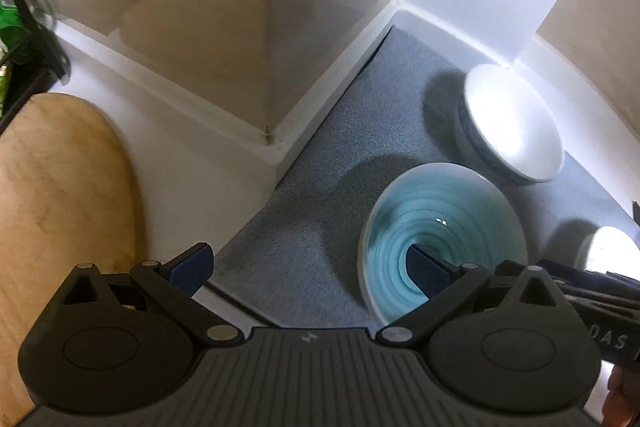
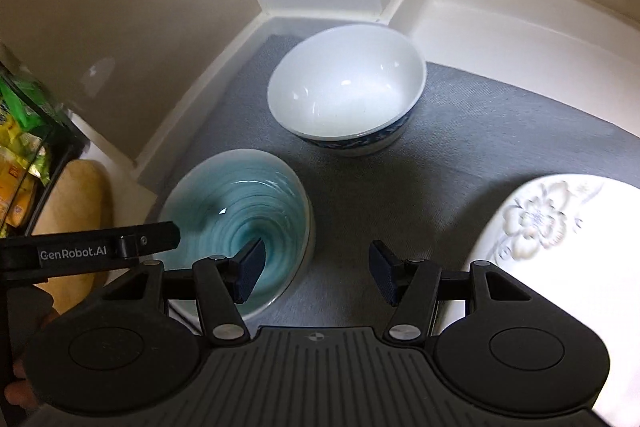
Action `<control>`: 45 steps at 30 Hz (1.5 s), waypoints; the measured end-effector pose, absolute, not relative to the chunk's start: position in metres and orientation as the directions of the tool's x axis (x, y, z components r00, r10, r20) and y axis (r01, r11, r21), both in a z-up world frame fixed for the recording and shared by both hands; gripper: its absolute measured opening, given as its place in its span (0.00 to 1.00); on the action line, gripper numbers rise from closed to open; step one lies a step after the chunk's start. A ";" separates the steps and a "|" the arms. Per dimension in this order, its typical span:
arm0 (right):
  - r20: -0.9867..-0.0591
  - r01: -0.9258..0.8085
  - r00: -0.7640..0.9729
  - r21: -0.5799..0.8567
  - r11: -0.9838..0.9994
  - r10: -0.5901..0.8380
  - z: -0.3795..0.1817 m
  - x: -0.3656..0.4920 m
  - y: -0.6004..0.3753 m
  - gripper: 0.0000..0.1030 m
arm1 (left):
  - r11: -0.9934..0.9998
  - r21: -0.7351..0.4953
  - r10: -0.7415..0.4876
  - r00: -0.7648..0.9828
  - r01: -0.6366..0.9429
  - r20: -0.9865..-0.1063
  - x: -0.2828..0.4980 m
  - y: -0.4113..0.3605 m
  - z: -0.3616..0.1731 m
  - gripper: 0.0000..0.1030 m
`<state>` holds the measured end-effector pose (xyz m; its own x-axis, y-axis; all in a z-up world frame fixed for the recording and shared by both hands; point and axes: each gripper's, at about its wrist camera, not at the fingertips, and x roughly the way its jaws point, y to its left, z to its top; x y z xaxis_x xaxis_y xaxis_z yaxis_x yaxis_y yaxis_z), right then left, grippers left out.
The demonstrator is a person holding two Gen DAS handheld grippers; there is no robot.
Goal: Organize plates and bowls
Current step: 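Move both tools to the teal bowl and grasp its rim, then lift the teal bowl with both tools and carry it over the cream bowls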
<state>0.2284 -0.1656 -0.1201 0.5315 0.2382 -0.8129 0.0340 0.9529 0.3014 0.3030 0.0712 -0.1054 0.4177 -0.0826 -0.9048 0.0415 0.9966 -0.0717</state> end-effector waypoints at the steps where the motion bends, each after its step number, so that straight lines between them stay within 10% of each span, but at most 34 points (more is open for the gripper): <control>1: -0.817 0.033 0.525 0.302 0.953 0.240 -0.123 0.232 -0.165 0.58 | 0.997 -0.071 -0.082 0.411 0.042 -0.908 0.306 0.069 -0.108 0.99; 12: -0.839 0.030 0.484 0.300 0.953 0.249 -0.144 0.255 -0.162 0.50 | 0.994 -0.070 -0.094 0.361 0.079 -0.928 0.324 0.054 -0.132 0.70; 17: -0.832 -0.018 0.489 0.289 0.957 0.261 -0.139 0.255 -0.151 0.11 | 0.983 -0.141 -0.175 0.367 0.116 -0.914 0.323 0.047 -0.123 0.14; 45: -0.782 -0.054 0.577 0.254 0.966 0.237 -0.077 0.193 -0.161 0.09 | 0.953 -0.218 -0.291 0.424 0.212 -0.858 0.256 0.053 -0.060 0.12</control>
